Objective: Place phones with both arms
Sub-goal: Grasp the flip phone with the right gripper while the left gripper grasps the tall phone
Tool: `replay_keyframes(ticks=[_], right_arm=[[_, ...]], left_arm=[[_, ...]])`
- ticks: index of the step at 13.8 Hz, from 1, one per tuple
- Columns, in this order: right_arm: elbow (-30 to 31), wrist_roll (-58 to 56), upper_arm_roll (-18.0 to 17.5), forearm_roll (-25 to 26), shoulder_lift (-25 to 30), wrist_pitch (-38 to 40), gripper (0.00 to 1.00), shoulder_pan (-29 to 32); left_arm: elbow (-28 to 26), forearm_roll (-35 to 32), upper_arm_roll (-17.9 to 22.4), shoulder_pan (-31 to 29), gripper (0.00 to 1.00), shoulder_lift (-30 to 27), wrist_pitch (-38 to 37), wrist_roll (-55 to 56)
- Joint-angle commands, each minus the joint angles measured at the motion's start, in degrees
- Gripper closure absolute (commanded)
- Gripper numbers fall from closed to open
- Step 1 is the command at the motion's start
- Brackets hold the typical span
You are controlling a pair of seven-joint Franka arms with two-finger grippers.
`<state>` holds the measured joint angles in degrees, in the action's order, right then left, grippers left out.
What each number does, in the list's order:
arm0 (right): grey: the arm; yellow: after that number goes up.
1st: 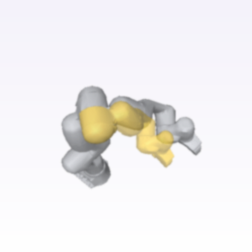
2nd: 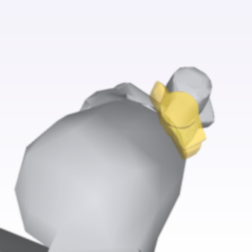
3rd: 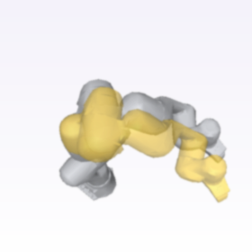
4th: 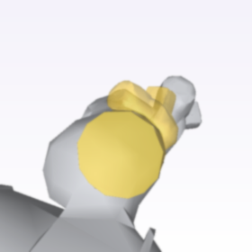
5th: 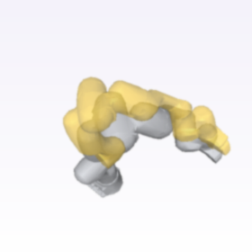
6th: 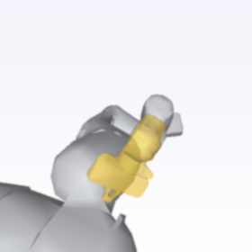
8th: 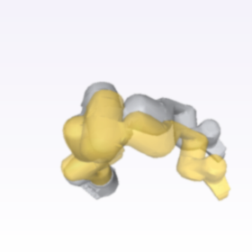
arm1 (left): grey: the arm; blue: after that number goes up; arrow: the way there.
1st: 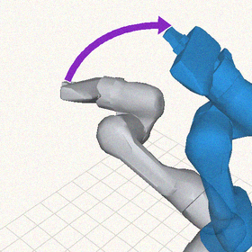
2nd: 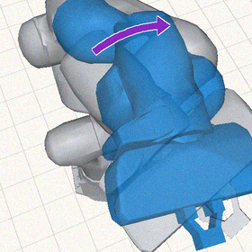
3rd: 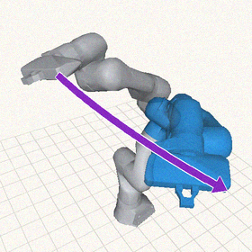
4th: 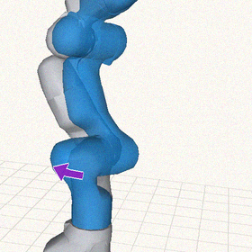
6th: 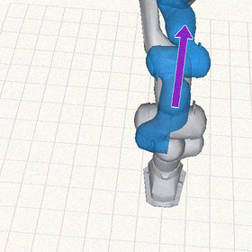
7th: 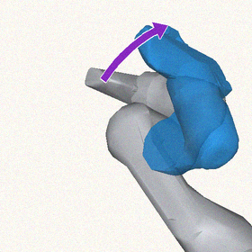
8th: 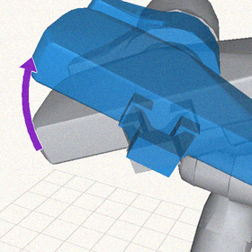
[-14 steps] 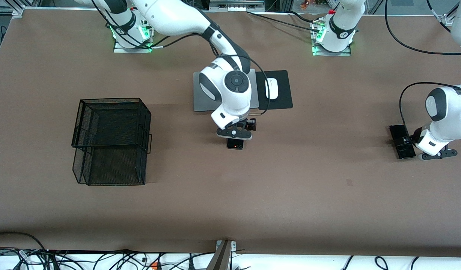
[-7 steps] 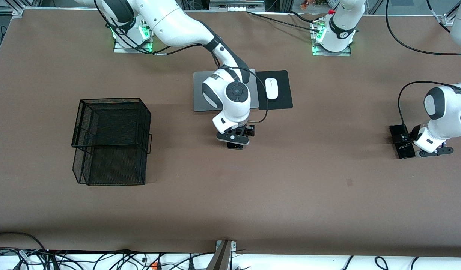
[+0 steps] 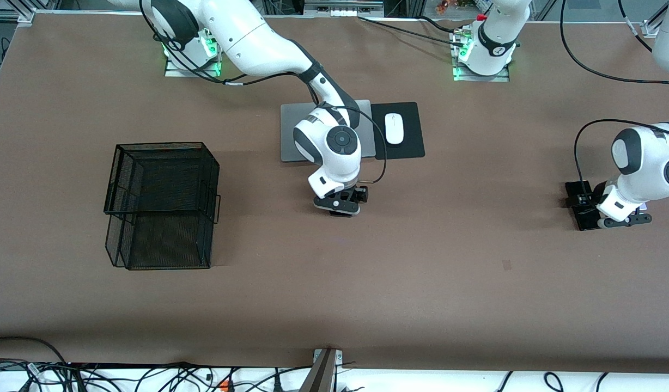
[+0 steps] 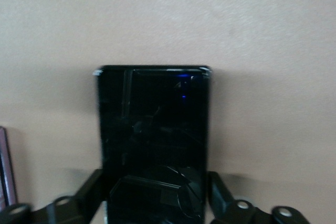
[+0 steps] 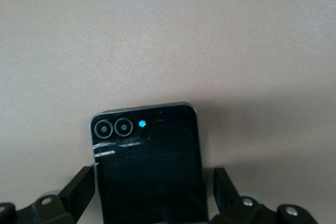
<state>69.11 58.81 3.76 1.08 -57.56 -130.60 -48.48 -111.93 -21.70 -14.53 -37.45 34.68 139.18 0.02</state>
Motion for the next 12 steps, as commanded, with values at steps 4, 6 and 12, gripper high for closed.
replay_keyframes(ticks=[4, 6, 12], right_arm=[[1.12, 0.96, 0.37, 1.12, 0.08, -1.5, 0.55, -0.22], [1.03, 0.78, 0.37, 1.03, 0.08, -1.5, 0.95, -0.22], [-0.54, -2.2, 0.72, 0.33, 7.09, 7.69, 1.0, 1.1]], left_arm=[[-0.04, -0.62, -0.85, -0.96, 0.66, -0.57, 0.13, -2.22], [0.22, -0.53, -2.25, -0.96, 0.66, -1.53, -0.83, -2.13], [11.43, 3.23, -9.71, -0.79, 0.65, -4.71, -23.45, -1.95]])
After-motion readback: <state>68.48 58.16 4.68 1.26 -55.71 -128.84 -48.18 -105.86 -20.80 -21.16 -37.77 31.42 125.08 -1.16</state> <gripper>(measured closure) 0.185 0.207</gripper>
